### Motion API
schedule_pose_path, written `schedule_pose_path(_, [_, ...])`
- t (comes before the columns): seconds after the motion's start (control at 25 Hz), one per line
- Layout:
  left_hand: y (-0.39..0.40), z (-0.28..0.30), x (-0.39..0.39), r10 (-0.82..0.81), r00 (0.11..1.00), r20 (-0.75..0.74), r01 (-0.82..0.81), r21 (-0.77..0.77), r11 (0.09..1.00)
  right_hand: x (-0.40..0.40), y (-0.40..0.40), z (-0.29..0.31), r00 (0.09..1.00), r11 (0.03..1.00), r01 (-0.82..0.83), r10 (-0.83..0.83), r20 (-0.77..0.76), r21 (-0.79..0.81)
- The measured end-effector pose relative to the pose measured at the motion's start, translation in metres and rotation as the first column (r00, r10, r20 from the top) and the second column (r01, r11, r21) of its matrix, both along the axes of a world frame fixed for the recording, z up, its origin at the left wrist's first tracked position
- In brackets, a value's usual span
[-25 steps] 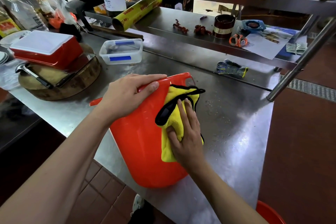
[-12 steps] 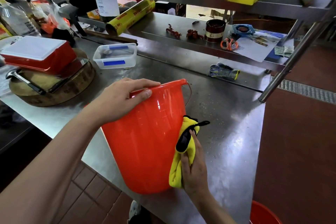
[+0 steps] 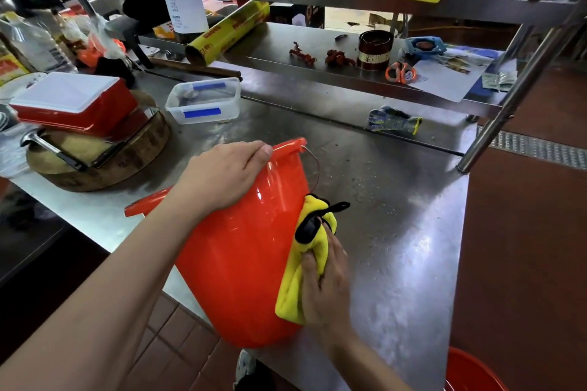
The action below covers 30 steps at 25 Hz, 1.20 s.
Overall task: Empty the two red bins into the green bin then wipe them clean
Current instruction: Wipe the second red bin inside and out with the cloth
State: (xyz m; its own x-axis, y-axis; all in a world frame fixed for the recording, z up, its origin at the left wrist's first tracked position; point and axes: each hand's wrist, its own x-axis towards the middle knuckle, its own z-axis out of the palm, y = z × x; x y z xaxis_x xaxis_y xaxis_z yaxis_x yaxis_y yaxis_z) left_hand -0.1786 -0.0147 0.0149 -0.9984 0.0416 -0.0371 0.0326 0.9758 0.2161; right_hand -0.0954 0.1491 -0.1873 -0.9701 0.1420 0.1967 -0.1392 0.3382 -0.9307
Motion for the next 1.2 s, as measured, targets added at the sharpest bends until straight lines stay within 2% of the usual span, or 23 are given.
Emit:
schedule_pose_path(0.16, [0.003, 0.001, 0.007, -0.050, 0.998, -0.041, 0.048, -0.030, 0.998, -0.021, -0.029, 0.040, 1.000, 1.000, 0.007, -0.007, -0.022, -0.004])
schedule_pose_path(0.32, [-0.004, -0.003, 0.006, -0.036, 0.998, -0.046, 0.037, 0.027, 0.999, -0.067, -0.031, 0.063, 0.998, 0.992, -0.017, 0.024, 0.051, -0.123])
schedule_pose_path(0.48, [-0.014, -0.004, 0.008, -0.030, 0.997, -0.075, 0.033, 0.048, 0.998, -0.088, -0.027, 0.068, 0.973, 0.984, -0.059, 0.094, 0.208, -0.170])
schedule_pose_path(0.64, [-0.010, -0.004, 0.012, -0.060, 0.995, -0.083, 0.065, 0.059, 0.996, -0.109, -0.014, 0.070, 0.903, 0.970, 0.006, 0.099, 0.419, -0.242])
schedule_pose_path(0.76, [-0.005, -0.004, 0.012, -0.037, 0.994, -0.100, 0.038, 0.006, 0.999, -0.101, -0.016, 0.067, 0.912, 0.975, 0.015, 0.077, 0.404, -0.220])
schedule_pose_path(0.88, [-0.003, -0.006, 0.010, -0.012, 0.992, -0.126, 0.007, -0.035, 0.999, -0.071, -0.027, 0.065, 0.956, 0.979, 0.044, 0.016, 0.293, -0.197])
schedule_pose_path(1.0, [-0.003, -0.006, 0.006, 0.017, 0.989, -0.146, -0.024, -0.047, 0.999, -0.032, -0.042, 0.064, 0.978, 0.995, 0.003, 0.018, 0.206, -0.100])
schedule_pose_path(1.2, [-0.004, -0.008, 0.005, -0.009, 0.988, -0.155, 0.005, -0.030, 1.000, -0.026, -0.043, 0.060, 0.977, 0.993, 0.023, 0.002, 0.215, -0.113])
